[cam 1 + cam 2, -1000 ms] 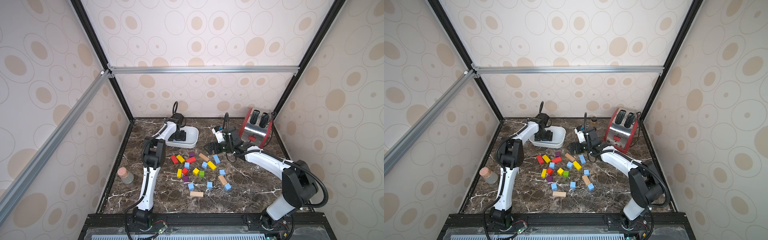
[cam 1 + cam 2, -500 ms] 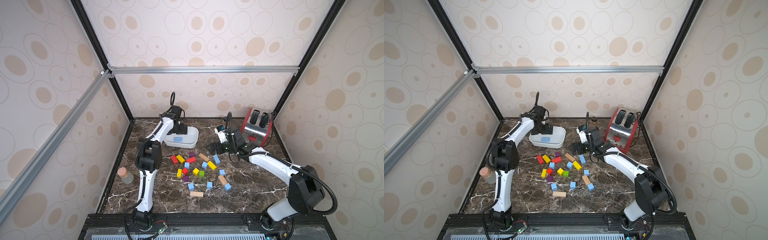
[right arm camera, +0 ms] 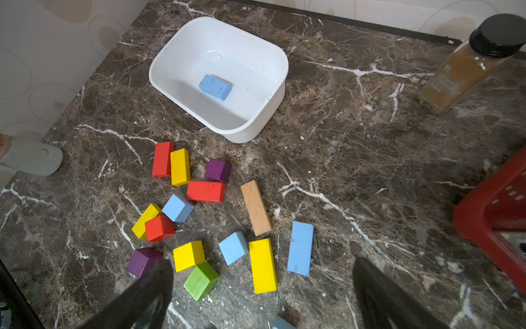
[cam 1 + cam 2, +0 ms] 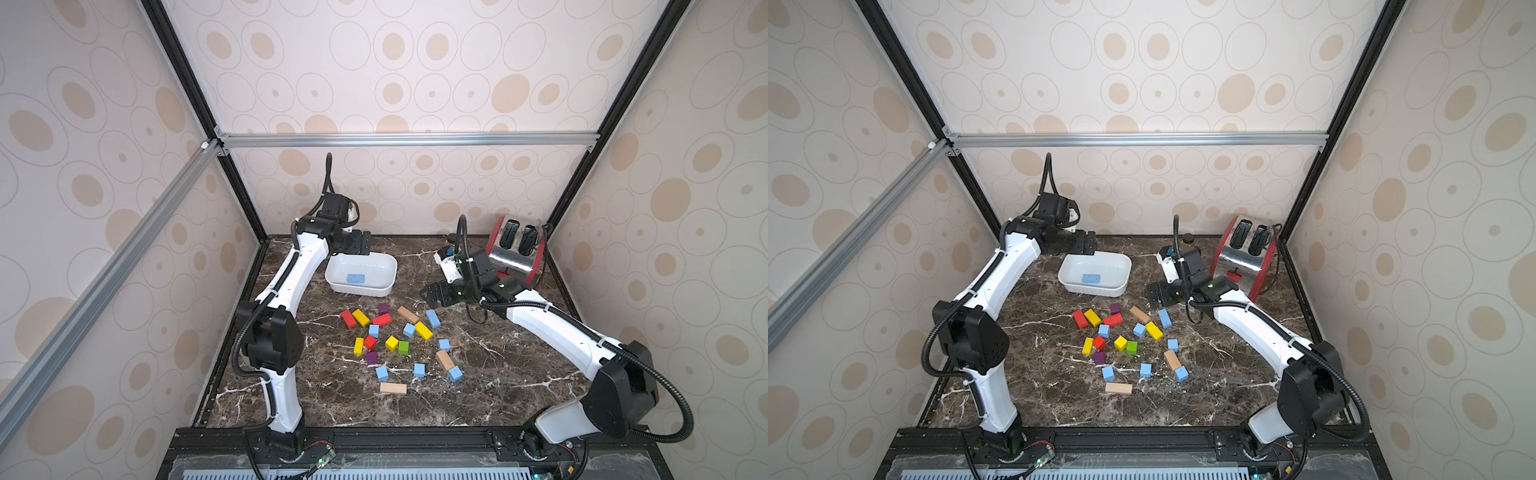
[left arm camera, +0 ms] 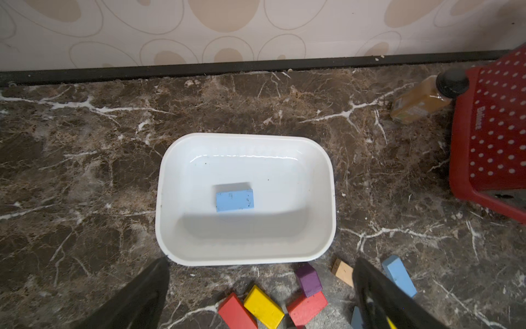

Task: Pick out the blue building blocks
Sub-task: Pick up the building block from the center of the board.

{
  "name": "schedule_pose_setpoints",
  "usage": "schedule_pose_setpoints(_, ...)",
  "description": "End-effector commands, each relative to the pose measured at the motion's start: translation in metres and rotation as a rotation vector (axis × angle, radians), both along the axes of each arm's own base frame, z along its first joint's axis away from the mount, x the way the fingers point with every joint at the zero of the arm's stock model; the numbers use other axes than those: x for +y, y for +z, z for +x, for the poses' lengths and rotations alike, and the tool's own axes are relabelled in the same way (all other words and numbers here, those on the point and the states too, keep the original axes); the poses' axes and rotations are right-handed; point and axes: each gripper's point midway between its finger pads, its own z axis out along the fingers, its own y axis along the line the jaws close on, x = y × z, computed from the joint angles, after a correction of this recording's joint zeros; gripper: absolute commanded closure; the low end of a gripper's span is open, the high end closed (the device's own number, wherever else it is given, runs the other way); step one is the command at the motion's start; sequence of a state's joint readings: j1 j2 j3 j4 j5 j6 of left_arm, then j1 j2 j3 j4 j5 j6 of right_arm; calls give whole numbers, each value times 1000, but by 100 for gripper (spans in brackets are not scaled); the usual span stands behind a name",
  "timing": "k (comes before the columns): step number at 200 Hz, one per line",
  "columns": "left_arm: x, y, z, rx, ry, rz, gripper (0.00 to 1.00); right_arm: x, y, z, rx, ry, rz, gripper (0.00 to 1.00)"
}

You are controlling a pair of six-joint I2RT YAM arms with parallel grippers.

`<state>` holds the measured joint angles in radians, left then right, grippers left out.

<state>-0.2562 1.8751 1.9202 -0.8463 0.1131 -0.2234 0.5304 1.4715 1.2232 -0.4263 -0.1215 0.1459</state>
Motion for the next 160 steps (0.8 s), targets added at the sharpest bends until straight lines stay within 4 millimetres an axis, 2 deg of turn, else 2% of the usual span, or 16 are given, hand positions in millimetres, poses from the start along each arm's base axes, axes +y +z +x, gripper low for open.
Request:
schedule_pose_setpoints(1,-2,11,-21,-21,-73,21,0,-16,7,-11,6,-6,-65,0)
schedule_pose_setpoints(14,-4,13,-34,-17,-94,24,1,-18,10,-16,11,-2,-63,0)
schedule_pose_setpoints(41,-16,4,-68,24,-191,90,1,-16,14,-28,9,36,-40,0)
schedule_pose_setpoints(64,-18,-6,-95,83,-237,166,1,-14,15,-41,14,82,-14,0)
schedule_pose_setpoints(108,-19,-19,-124,131,-219,148,1,-11,13,-67,25,126,40,0)
schedule_pose_setpoints(160,-27,-38,-158,183,-208,154,1,-9,-2,-100,61,160,115,0)
